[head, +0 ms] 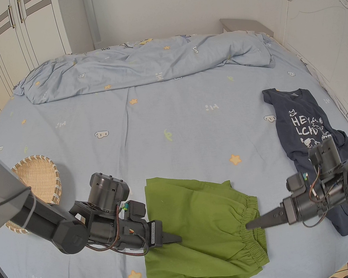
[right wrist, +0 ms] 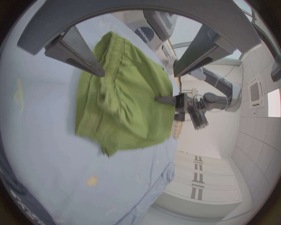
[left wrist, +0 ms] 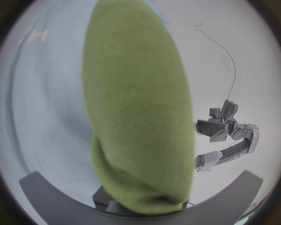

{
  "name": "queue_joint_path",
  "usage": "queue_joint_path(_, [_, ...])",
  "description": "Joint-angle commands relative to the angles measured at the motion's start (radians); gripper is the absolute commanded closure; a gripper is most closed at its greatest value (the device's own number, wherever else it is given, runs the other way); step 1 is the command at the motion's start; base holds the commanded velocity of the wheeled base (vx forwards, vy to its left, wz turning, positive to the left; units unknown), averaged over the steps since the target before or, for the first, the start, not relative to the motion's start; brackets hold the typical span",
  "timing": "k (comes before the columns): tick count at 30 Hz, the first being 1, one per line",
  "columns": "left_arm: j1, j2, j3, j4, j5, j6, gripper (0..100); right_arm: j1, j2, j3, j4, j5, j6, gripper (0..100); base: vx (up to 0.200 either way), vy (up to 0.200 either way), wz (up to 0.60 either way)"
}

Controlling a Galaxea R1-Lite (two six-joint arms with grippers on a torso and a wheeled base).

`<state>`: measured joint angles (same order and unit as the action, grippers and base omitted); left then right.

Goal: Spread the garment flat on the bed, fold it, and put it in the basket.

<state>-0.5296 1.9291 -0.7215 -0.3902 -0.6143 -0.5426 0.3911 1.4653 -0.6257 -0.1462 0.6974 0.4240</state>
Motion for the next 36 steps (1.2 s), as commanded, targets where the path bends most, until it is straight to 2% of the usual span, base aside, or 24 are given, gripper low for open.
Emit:
queue_joint_path(1, [0.071,-0.137,-0.078,0.139,0.001,0.004,100,-0.095,0.026,-0.238,0.092,-0.001,-0.007,0,0.0,0.0,0.0])
queue_joint_path(4, [0.111,-0.167,-0.157,0.291,0.001,0.033,100,-0.12,0.026,-0.304,0.162,-0.001,-0.008,0,0.0,0.0,0.0])
queue_joint_path(6, [0.145,-0.183,-0.211,0.41,0.001,0.09,100,-0.135,0.026,-0.299,0.172,-0.003,-0.013,0,0.0,0.0,0.0])
queue_joint_path(7, [0.145,-0.183,-0.211,0.41,0.001,0.09,100,-0.135,0.026,-0.299,0.172,-0.003,-0.013,0,0.0,0.0,0.0])
queue_joint_path(8, [0.171,-0.197,-0.243,0.498,0.001,0.145,100,-0.144,0.026,-0.289,0.175,-0.003,-0.021,0,0.0,0.0,0.0])
queue_joint_path(9, [0.171,-0.197,-0.243,0.498,0.001,0.145,100,-0.144,0.026,-0.289,0.175,-0.003,-0.021,0,0.0,0.0,0.0])
queue_joint_path(10, [0.206,-0.211,-0.288,0.603,0.001,0.213,100,-0.169,0.027,-0.281,0.175,-0.001,-0.033,0,0.0,0.0,0.0])
queue_joint_path(11, [0.221,-0.216,-0.306,0.653,0.001,0.24,100,-0.178,0.026,-0.281,0.175,-0.001,-0.036,0,0.0,0.0,0.0])
queue_joint_path(15, [0.258,-0.228,-0.378,0.794,0.001,0.297,100,-0.187,0.023,-0.282,0.177,-0.001,-0.037,0,0.0,0.0,0.0])
queue_joint_path(18, [0.266,-0.229,-0.389,0.809,0.001,0.3,100,-0.187,0.021,-0.282,0.177,-0.001,-0.036,0,0.0,0.0,0.0])
queue_joint_path(23, [0.281,-0.263,-0.404,0.844,0.001,0.303,100,-0.176,0.021,-0.279,0.178,-0.001,-0.037,0,0.0,0.2,0.0])
queue_joint_path(36, [0.223,-0.262,-0.403,0.875,0.002,0.303,100,-0.173,0.021,-0.279,0.191,-0.001,-0.037,0,0.0,0.2,0.0])
